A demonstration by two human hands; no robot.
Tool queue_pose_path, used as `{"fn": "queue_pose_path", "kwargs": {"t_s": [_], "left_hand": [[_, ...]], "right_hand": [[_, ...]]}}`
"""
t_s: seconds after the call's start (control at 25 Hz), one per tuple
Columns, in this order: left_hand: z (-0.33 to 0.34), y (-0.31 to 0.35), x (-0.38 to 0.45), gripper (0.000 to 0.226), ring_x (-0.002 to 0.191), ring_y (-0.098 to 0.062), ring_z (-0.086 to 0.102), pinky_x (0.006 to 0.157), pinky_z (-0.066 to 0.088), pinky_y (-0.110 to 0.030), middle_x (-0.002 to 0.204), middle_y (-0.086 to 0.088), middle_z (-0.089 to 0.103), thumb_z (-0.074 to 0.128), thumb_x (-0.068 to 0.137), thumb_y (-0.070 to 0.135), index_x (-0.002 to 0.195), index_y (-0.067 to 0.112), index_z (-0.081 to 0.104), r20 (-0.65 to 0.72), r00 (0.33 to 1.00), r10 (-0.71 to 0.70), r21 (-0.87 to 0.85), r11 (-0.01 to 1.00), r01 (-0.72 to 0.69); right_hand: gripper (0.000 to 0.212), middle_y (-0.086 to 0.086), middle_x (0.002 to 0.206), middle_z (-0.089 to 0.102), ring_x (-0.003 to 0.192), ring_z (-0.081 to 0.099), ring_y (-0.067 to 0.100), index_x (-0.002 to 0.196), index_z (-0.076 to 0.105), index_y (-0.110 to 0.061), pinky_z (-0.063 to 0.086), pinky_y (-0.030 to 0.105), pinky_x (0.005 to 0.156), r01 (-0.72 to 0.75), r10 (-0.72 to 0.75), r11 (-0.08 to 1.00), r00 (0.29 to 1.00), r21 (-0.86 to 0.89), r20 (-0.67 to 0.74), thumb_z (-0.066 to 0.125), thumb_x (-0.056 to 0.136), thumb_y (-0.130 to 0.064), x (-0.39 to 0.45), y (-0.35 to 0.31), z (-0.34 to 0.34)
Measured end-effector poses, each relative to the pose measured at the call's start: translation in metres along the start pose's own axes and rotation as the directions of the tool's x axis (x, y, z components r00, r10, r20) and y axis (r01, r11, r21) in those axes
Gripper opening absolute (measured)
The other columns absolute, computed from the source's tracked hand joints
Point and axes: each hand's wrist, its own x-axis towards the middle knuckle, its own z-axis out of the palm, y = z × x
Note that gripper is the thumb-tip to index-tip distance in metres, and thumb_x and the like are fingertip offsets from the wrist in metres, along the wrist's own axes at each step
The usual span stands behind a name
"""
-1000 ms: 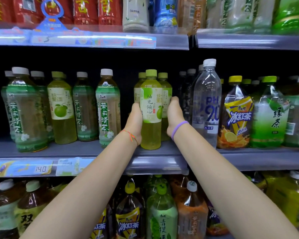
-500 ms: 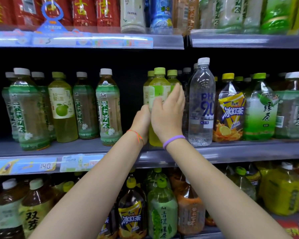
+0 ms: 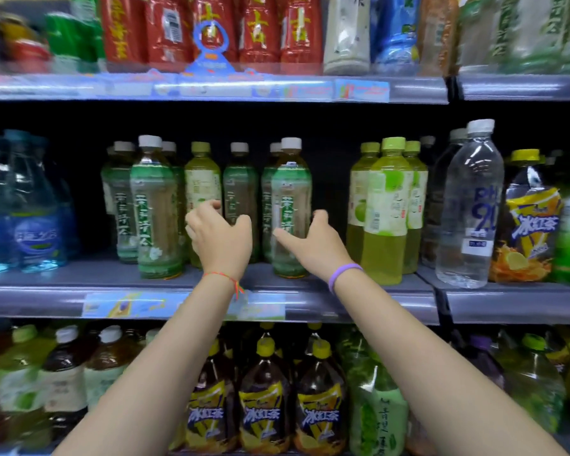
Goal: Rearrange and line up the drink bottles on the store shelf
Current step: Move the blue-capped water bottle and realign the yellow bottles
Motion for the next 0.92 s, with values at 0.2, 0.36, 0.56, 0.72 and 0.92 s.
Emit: {"fn": "queue_pose_path", "kwargs": {"t_s": [0.2,0.36,0.56,0.72,0.92], "left_hand": [[-0.017,-0.024,0.014,0.079,0.142,-0.032,0.024,0.114,0.024,-0.044,0.155,-0.016,0.023,0.059,0.088,0.024,0.153,0.007,0.017,0.151,0.988,0.007,0.091,0.996,-0.021],[-0.012,-0.019,0.025,0.09,0.139,-0.037,0.027,0.112,0.026,-0.047,0.152,-0.021,0.024,0.061,0.087,0.028,0.154,0.007,0.004,0.203,0.977,-0.063,0.17,0.985,0.028],[-0.012,-0.024,0.027,0.084,0.131,-0.042,0.03,0.108,0.025,-0.045,0.143,-0.024,0.03,0.066,0.082,0.021,0.149,0.003,0.017,0.112,0.994,0.013,0.13,0.991,-0.028],[-0.004,-0.029,0.039,0.081,0.131,-0.04,0.037,0.106,0.036,-0.049,0.141,-0.021,0.038,0.071,0.081,0.023,0.143,0.004,0.023,0.205,0.974,-0.094,0.126,0.99,0.069],[-0.007,-0.026,0.041,0.072,0.131,-0.04,0.036,0.108,0.035,-0.046,0.14,-0.021,0.037,0.075,0.082,0.03,0.134,0.003,0.032,0.243,0.966,-0.087,0.179,0.983,0.043]], "right_hand": [[0.061,0.01,0.109,0.055,0.095,0.058,0.028,0.122,0.035,-0.006,0.041,0.035,0.068,-0.056,0.052,0.998,0.994,-0.03,-0.099,0.064,0.09,-0.048,0.009,-0.012,0.024],[0.057,0.014,0.119,0.056,0.096,0.058,0.028,0.12,0.035,-0.006,0.042,0.035,0.068,-0.085,0.081,0.996,0.985,-0.024,-0.155,0.063,0.091,-0.046,0.009,-0.013,0.03],[0.056,0.014,0.118,0.053,0.101,0.057,0.032,0.117,0.036,-0.007,0.044,0.037,0.072,-0.1,0.087,0.994,0.97,-0.049,-0.228,0.065,0.09,-0.047,0.011,-0.011,0.033],[0.052,0.01,0.107,0.051,0.09,0.054,0.028,0.106,0.033,-0.011,0.04,0.036,0.066,-0.087,0.064,0.993,0.969,-0.085,-0.24,0.065,0.089,-0.049,0.01,-0.008,0.034],[0.054,0.002,0.089,0.043,0.072,0.047,0.021,0.1,0.033,-0.014,0.035,0.03,0.052,-0.051,0.013,0.988,0.967,-0.143,-0.253,0.067,0.084,-0.052,0.008,-0.007,0.034]]}}
